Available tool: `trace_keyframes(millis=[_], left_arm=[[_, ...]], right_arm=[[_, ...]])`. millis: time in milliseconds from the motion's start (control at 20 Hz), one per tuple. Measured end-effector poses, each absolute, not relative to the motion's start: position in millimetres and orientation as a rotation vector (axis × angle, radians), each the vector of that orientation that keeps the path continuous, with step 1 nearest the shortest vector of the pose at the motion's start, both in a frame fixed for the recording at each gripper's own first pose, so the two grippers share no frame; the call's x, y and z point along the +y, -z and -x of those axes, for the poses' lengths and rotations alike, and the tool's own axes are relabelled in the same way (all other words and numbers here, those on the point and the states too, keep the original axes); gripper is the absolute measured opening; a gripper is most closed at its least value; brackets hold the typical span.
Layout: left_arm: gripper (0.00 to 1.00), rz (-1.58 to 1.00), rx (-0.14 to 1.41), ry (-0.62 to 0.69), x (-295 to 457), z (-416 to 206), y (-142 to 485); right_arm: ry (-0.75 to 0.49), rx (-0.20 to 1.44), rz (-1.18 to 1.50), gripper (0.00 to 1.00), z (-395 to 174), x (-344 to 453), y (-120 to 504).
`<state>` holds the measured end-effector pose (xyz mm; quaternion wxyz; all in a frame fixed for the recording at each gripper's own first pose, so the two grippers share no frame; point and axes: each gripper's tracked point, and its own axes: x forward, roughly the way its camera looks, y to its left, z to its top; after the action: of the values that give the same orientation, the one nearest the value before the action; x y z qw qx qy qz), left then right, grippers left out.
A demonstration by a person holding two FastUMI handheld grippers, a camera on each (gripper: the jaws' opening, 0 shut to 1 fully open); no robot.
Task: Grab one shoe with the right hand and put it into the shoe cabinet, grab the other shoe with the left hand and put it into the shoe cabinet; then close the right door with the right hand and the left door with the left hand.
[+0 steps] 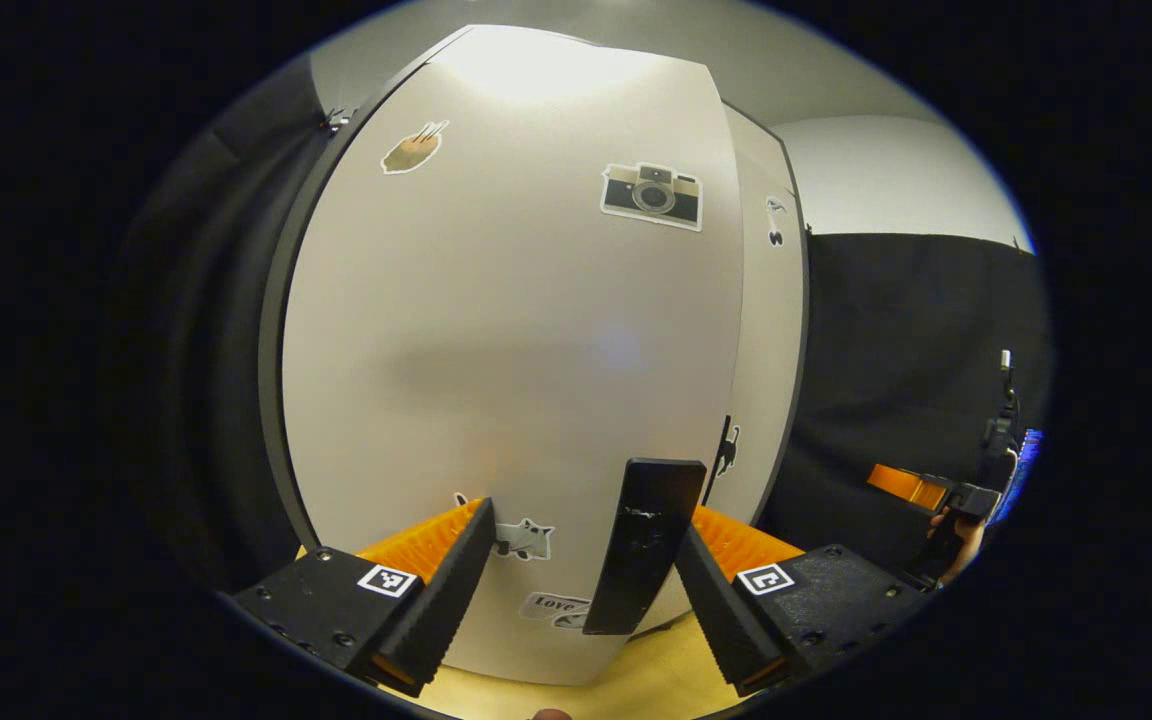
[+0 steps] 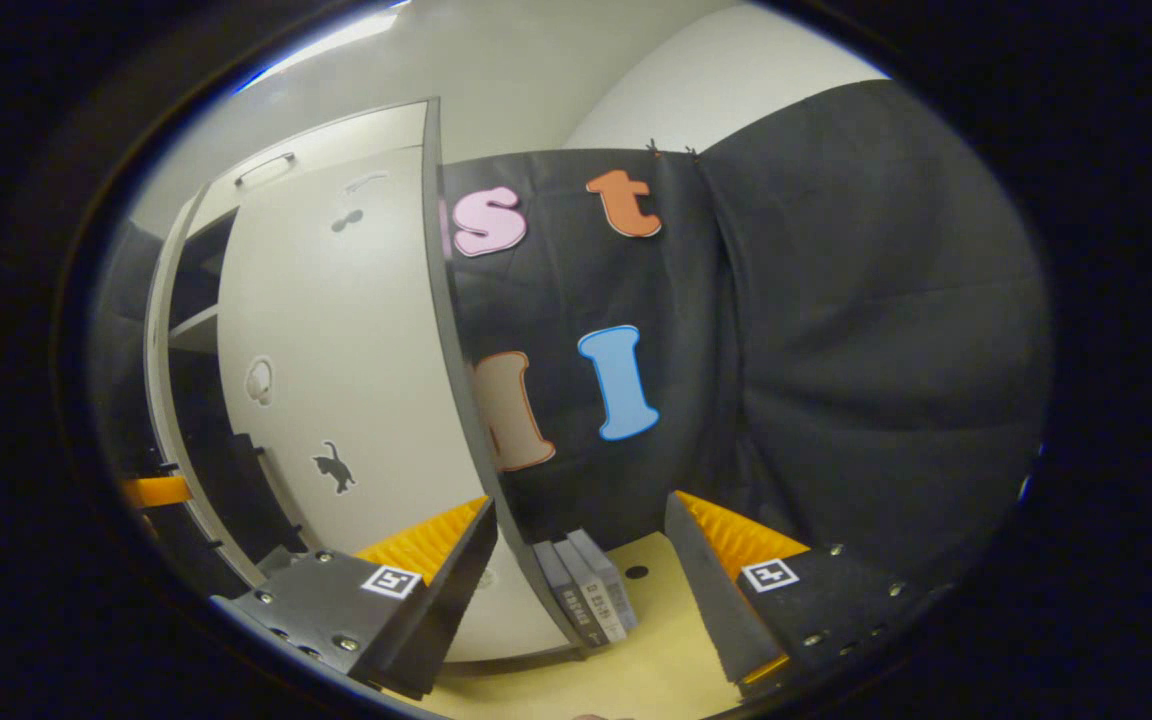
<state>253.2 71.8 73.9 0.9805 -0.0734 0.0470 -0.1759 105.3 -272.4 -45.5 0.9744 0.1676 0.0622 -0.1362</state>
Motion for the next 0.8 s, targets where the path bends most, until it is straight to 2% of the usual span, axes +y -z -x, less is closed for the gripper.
trace_keyframes(millis=[150, 200, 450, 550, 600, 800], left_arm=[[1.00, 0.114, 0.086, 0.317, 70.7, -263.8, -73.2], [1.00, 0.112, 0.085, 0.305, 70.1, -266.3, -72.7], [1.00, 0.076, 0.060, 0.254, 67.0, -284.5, -71.7], [1.00, 0.077, 0.061, 0.248, 65.2, -289.0, -70.7], [1.00, 0.075, 0.060, 0.249, 64.3, -291.6, -70.3], [1.00, 0.083, 0.065, 0.245, 62.7, -296.1, -68.5]], right_arm=[[0.284, 0.136, -0.342, 0.97, -104.0, -280.9, 49.6], [0.285, 0.139, -0.339, 1.00, -104.0, -283.9, 50.2], [0.276, 0.157, -0.327, 1.00, -103.7, -287.5, 56.6], [0.274, 0.168, -0.324, 0.97, -103.1, -290.0, 60.5], [0.274, 0.170, -0.325, 1.00, -103.0, -290.4, 61.9], [0.279, 0.169, -0.323, 1.00, -99.6, -298.3, 61.7]])
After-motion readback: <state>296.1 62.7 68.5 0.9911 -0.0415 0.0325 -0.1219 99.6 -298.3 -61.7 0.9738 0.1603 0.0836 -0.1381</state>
